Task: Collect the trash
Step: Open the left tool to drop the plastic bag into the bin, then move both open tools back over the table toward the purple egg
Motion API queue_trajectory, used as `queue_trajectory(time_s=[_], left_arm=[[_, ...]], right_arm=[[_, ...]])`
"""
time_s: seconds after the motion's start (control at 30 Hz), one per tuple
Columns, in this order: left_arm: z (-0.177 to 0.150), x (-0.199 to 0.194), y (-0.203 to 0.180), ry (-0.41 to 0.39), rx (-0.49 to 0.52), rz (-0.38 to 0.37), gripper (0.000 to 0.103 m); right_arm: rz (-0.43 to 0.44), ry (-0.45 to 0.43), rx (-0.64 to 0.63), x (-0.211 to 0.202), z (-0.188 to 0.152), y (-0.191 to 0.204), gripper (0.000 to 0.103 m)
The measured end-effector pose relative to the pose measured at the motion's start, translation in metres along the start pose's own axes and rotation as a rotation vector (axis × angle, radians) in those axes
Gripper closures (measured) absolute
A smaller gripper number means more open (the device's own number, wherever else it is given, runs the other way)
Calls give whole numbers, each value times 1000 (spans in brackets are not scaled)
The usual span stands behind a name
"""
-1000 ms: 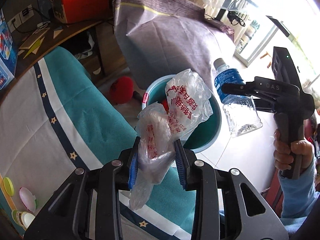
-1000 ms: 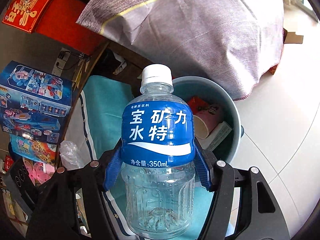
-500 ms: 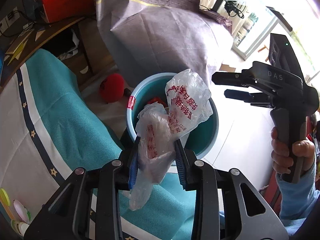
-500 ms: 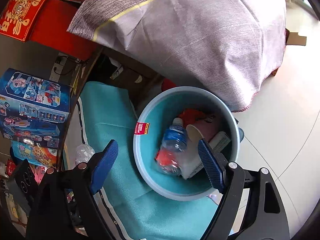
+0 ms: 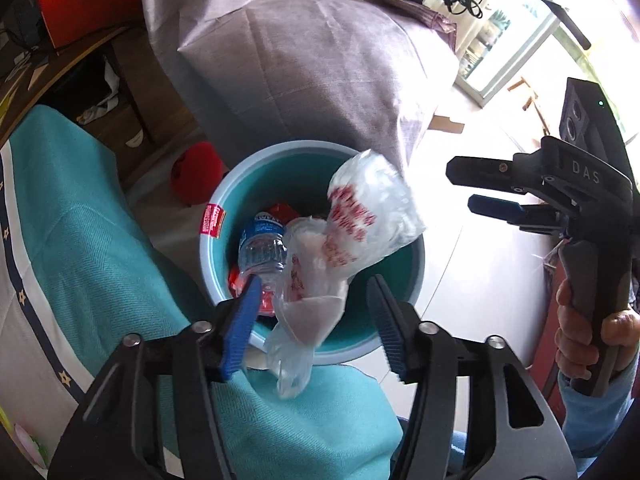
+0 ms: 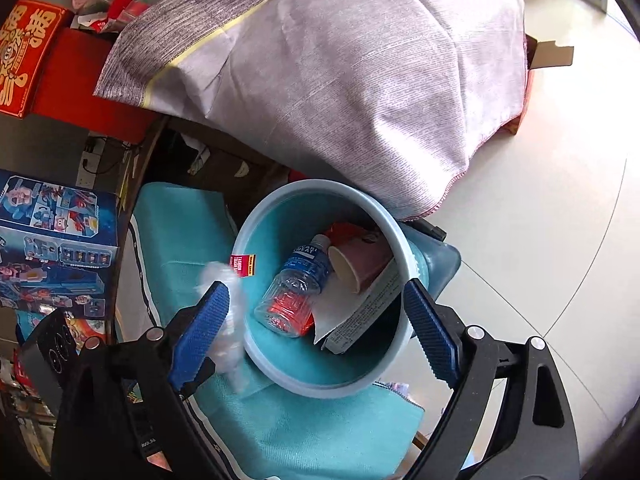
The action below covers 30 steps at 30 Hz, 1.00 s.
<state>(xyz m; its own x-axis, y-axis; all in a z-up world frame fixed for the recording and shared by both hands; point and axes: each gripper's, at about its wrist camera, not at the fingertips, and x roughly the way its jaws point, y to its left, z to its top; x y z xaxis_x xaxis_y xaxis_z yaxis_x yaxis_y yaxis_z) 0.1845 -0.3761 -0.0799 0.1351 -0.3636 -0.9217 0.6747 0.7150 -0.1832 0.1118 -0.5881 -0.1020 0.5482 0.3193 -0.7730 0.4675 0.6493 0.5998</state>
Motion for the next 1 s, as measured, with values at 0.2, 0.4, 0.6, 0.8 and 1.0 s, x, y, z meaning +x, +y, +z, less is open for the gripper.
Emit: queue_trajectory(time_s=[0.2, 0.4, 0.6, 0.8, 1.0], left_arm=[[-3, -1, 3, -8, -16, -1, 11], [-16, -8, 17, -2, -59, 5, 8], [-34, -22, 28, -16, -104, 22, 7], [-59, -42, 44, -29, -124, 76, 6], [-86, -60, 69, -37, -180, 88, 5]], right_arm=[[-6, 17, 9, 5, -1, 0, 18], [-6, 47, 14, 16, -8, 8, 18], [-11, 67, -15, 20, -21, 25, 13], [-2, 79, -42, 25, -37, 48, 13], [4, 95, -74, 30, -59, 73, 13]])
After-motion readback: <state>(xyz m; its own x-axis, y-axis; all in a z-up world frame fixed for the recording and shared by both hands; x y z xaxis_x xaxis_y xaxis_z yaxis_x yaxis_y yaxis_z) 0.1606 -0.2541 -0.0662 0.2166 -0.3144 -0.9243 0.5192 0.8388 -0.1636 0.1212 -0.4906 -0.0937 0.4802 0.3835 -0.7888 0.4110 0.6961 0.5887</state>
